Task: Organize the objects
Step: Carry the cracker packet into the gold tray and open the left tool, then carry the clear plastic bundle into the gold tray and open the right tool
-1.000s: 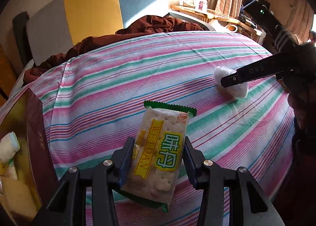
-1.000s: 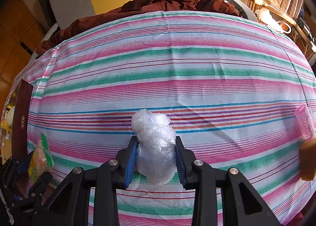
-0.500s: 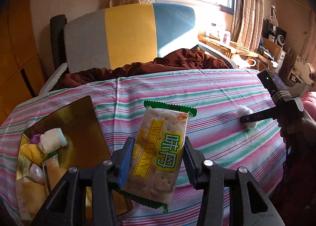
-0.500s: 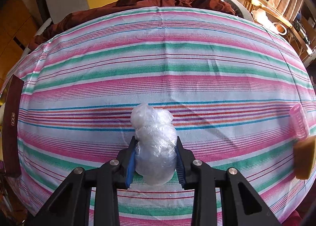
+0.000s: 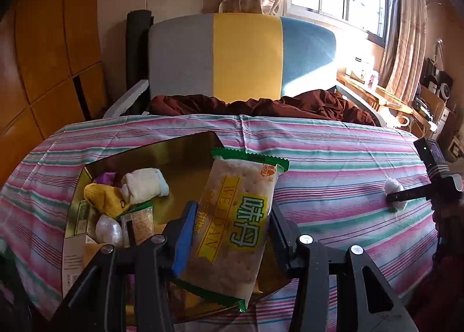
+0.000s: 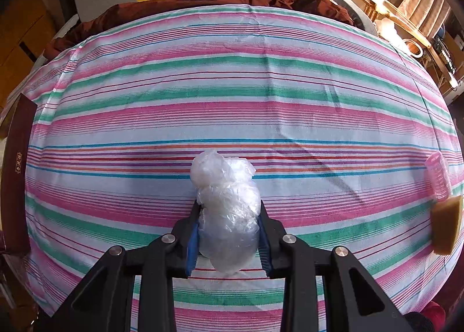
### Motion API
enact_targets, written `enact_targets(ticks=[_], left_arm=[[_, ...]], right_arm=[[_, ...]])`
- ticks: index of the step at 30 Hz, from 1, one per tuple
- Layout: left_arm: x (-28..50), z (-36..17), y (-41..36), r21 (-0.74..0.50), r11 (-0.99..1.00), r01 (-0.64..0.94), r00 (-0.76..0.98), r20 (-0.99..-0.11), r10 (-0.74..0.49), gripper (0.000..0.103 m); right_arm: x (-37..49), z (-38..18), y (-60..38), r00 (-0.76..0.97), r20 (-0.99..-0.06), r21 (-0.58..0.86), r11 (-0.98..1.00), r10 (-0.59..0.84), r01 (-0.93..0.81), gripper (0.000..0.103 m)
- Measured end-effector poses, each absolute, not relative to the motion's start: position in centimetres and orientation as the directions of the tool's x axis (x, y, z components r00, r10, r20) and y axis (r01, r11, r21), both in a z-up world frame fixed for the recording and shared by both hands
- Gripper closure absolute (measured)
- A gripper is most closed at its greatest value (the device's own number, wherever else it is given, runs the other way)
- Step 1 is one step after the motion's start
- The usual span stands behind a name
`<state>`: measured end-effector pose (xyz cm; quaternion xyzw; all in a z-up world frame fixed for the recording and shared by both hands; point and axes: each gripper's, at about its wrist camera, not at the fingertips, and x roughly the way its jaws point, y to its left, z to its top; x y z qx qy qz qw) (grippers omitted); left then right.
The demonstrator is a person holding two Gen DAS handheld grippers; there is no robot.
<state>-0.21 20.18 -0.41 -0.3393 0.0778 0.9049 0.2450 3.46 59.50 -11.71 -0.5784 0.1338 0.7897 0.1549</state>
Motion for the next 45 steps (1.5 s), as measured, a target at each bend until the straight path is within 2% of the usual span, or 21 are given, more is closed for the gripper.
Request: enact_targets(ticks=[6, 17, 25, 28, 36, 41, 45], left_arm=[[-1.2, -0.6, 17.8, -0.046, -0.895, -0.444, -0.663, -0.655, 0.362, 0.055], [-2.4, -1.4, 13.8, -0.072, -0.927, -0.367, -0.674, -0.666, 0.319, 0.055], [-5.1, -1.9, 9.4, -0.182, -0.946, -0.267, -0.648, -0.693, 0.316, 0.055], [-6.4, -2.3, 9.1, -0.213, -0.944, -0.253, -0.625, -0.708, 0.328, 0.055], [-9.5, -3.2, 11.4, -0.187, -0.944, -0.273, -0.607, -0.728, 0.32, 0.054], [-10.2, -3.5, 11.9, -0.179, -0.946, -0.272, -0.603, -0.734, 0.312, 0.041], [-9.4, -3.0, 11.4, -0.157, -0.951, -0.266, -0.626, -0.723, 0.294, 0.041]], right_arm=[[1.5, -9.9, 53.6, -0.365, -0.931, 0.109, -0.945, 0.011, -0.308, 0.07], [-3.4, -5.5, 40.6, -0.482, -0.858, 0.214, -0.977, -0.176, -0.024, 0.07], [-4.4, -4.7, 32.8, -0.488, -0.834, 0.221, -0.966, -0.258, 0.134, 0.07], [-4.9, -5.9, 30.8, -0.467, -0.846, 0.205, -0.966, -0.255, 0.157, 0.07], [-5.9, -7.1, 29.0, -0.475, -0.854, 0.159, -0.976, -0.212, 0.15, 0.068], [-5.8, -7.4, 28.8, -0.47, -0.857, 0.158, -0.976, -0.209, 0.147, 0.06], [-5.2, -6.8, 28.9, -0.492, -0.847, 0.157, -0.979, -0.203, 0.132, 0.056]])
